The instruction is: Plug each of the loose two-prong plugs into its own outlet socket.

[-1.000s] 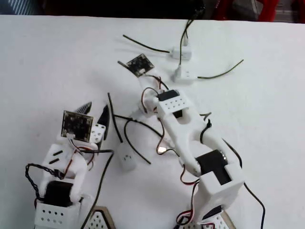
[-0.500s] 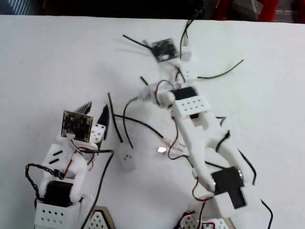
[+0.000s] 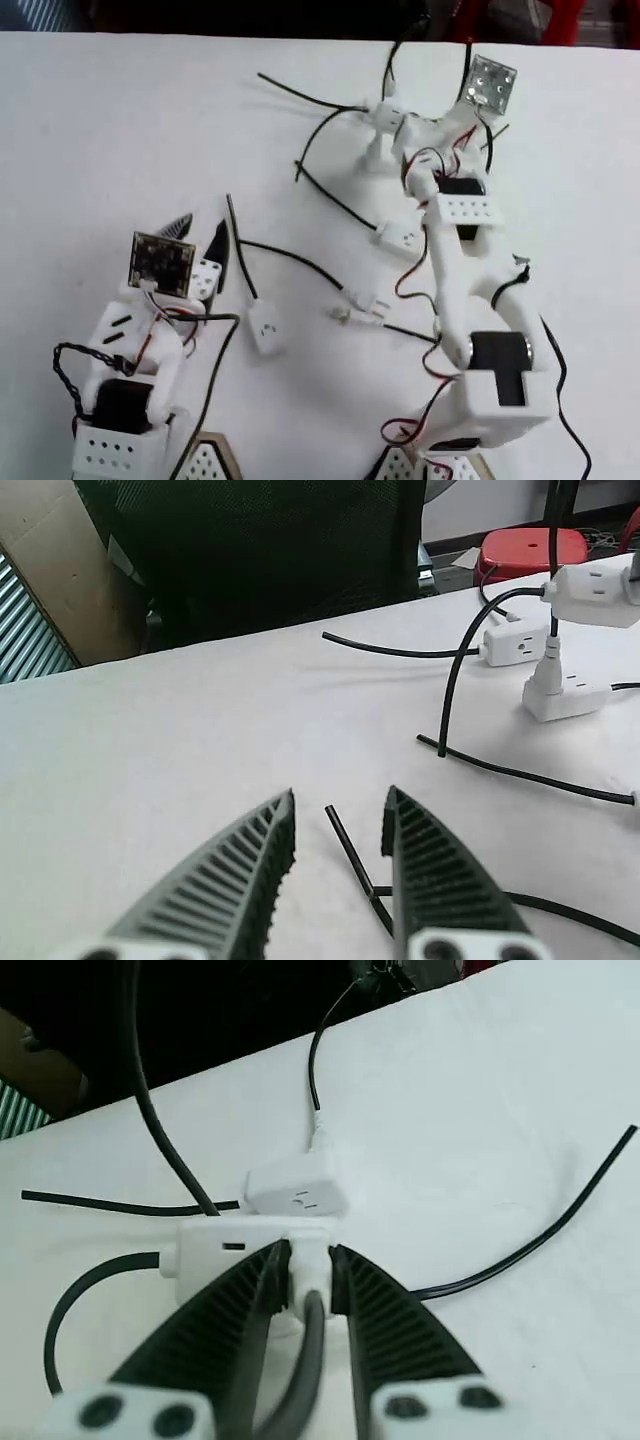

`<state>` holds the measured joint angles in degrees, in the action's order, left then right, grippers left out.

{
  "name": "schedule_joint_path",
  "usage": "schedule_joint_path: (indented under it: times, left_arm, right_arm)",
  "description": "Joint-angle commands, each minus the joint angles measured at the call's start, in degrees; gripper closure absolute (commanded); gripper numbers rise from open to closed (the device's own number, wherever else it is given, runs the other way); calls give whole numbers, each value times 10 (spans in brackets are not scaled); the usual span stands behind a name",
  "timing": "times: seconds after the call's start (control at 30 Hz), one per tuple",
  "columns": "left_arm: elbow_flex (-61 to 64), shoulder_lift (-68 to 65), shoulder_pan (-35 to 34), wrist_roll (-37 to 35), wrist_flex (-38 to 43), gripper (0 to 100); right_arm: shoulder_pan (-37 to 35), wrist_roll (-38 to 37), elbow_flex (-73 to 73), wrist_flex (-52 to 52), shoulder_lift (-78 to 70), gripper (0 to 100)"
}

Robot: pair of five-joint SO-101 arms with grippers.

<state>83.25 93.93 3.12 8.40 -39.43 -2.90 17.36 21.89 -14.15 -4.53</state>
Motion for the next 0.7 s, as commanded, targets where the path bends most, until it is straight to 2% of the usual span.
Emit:
schedule_joint_path:
  times: [0.0,0.1,0.27,0.57,0.67]
  left_arm:
    - [-3,7,4,-1,-4,847]
    - [-3,7,4,-1,-4,847]
    - [-2,7,4,-1,-4,847]
    - [5,7,4,-1,1,846]
    - [5,7,4,-1,1,846]
  right_arm:
    - [4,5,-27,30,-25,981]
    - [17,5,-87,-27,-69,951]
    - [19,8,-206,-182,-138,810]
    - [18,3,-243,-323,-80,808]
    - [16,-50,-243,-390,-31,808]
